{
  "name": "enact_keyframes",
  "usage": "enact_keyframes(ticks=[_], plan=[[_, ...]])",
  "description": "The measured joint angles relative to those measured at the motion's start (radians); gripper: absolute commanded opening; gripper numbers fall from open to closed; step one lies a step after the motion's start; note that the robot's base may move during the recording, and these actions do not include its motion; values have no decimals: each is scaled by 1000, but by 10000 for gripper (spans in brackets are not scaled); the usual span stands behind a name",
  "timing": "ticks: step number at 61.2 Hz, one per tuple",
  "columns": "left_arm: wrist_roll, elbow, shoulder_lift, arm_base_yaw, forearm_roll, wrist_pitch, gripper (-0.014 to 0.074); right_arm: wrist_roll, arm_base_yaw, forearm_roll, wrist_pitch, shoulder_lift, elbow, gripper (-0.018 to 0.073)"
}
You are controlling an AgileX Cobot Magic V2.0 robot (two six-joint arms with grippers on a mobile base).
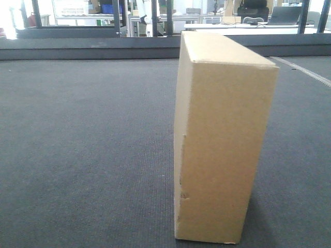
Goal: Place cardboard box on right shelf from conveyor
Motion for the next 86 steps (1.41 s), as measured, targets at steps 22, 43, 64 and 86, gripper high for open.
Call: enact_keyframes(ticks=[22, 43, 64, 86], plan=[[0, 0, 0, 0, 0, 0, -119, 0, 0, 0, 0, 0, 0, 68], [0, 0, 0, 0, 0, 0, -119, 0, 0, 0, 214, 0, -71, 68], [0, 0, 0, 0, 0, 0, -119, 0, 0, 0, 631, 154, -390, 68], [0, 0, 0, 0, 0, 0, -119, -39, 0, 4, 856, 486, -671, 68]])
